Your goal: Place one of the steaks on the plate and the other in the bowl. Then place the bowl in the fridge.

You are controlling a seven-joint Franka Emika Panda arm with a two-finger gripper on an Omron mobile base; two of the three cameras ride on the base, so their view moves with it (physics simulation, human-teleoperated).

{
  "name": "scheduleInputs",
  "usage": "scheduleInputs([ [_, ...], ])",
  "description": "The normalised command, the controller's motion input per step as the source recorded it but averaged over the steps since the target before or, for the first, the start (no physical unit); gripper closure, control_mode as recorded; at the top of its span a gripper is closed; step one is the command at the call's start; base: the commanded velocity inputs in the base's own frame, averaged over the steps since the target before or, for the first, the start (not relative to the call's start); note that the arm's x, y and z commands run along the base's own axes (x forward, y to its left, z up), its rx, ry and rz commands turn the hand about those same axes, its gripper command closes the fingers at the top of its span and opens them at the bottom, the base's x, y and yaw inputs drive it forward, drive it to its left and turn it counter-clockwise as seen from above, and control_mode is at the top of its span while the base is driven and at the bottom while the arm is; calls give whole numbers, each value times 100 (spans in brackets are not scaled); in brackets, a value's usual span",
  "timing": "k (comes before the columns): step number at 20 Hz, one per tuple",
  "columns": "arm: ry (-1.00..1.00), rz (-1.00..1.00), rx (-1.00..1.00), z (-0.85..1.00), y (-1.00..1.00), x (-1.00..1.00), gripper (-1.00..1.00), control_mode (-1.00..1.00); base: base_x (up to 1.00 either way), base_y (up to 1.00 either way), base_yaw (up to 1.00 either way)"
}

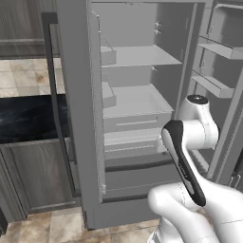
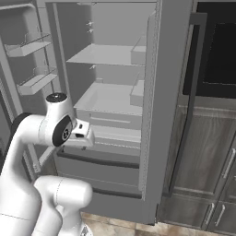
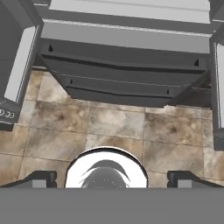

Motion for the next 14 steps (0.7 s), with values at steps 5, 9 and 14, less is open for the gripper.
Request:
scheduleInputs([
  [5, 0, 0, 0, 0, 4, -16, -100, 100, -36, 22, 0],
  [9, 0, 0, 0, 0, 0, 0, -100, 100, -67, 51, 0],
  [14, 0, 0, 0, 0, 0, 0, -100, 100, -38, 71, -12],
])
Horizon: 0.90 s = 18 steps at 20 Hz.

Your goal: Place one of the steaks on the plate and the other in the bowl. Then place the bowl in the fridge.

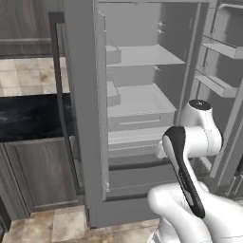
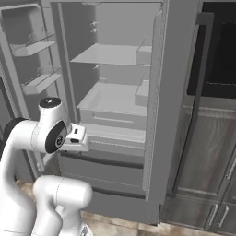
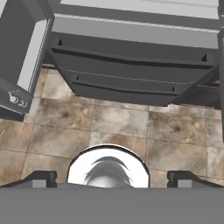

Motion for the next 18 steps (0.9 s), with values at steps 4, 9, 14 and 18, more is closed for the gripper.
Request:
scheduleInputs([
  [4, 0, 0, 0, 0, 0, 0, -100, 100, 7, 58, -50],
  [9, 0, 0, 0, 0, 0, 0, -100, 100, -22, 26, -40],
  [14, 0, 0, 0, 0, 0, 0, -100, 100, -69, -10, -35],
  [18, 0, 0, 0, 0, 0, 0, -100, 100, -100, -1, -28],
])
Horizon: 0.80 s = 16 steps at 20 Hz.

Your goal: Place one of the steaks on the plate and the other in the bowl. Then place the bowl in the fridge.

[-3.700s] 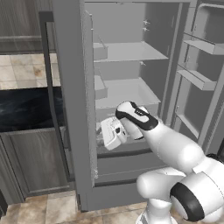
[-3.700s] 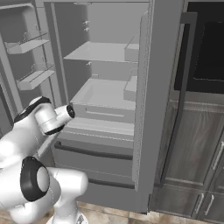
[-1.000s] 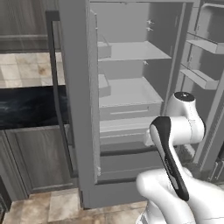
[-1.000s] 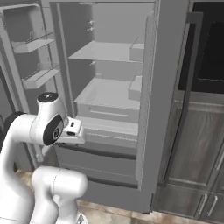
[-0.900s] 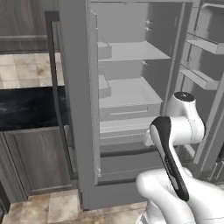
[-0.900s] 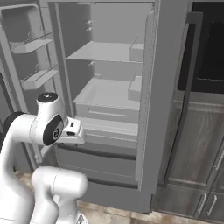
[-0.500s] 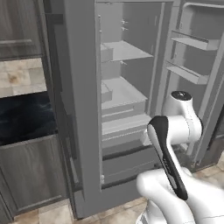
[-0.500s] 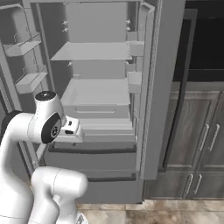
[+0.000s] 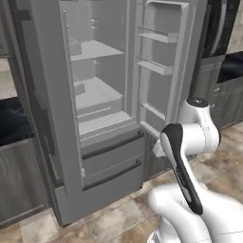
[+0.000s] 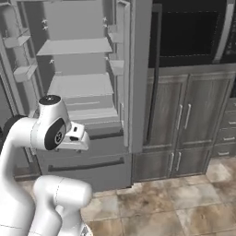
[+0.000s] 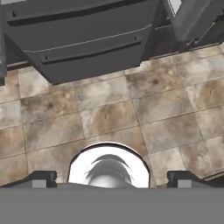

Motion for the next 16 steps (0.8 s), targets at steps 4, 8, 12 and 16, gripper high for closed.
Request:
scheduleInputs([
  [4, 0, 0, 0, 0, 0, 0, -100, 100, -95, 0, -3],
  [8, 0, 0, 0, 0, 0, 0, -100, 100, -82, 0, 4],
  [12, 0, 0, 0, 0, 0, 0, -100, 100, -74, 35, 25],
  [16, 0, 0, 0, 0, 0, 0, -100, 100, -44, 52, 56],
])
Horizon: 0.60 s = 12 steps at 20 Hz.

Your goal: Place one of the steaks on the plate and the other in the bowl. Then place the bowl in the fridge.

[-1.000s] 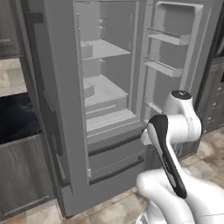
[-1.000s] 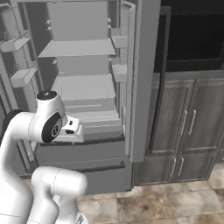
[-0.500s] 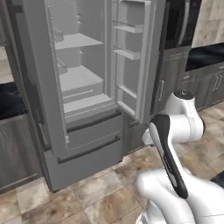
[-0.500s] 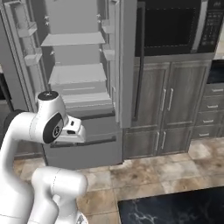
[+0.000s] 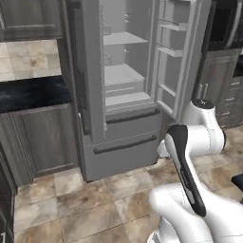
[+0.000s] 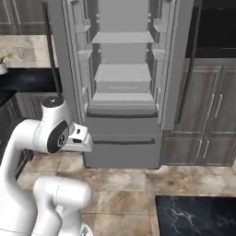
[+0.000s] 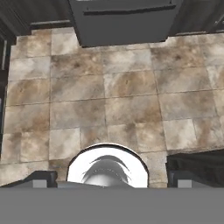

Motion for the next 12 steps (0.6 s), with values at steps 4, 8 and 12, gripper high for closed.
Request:
scheduleInputs([
  [4, 0, 0, 0, 0, 0, 0, -100, 100, -55, 27, 71],
  [8, 0, 0, 0, 0, 0, 0, -100, 100, -70, -4, 79],
  [12, 0, 0, 0, 0, 0, 0, -100, 100, -25, 17, 68],
])
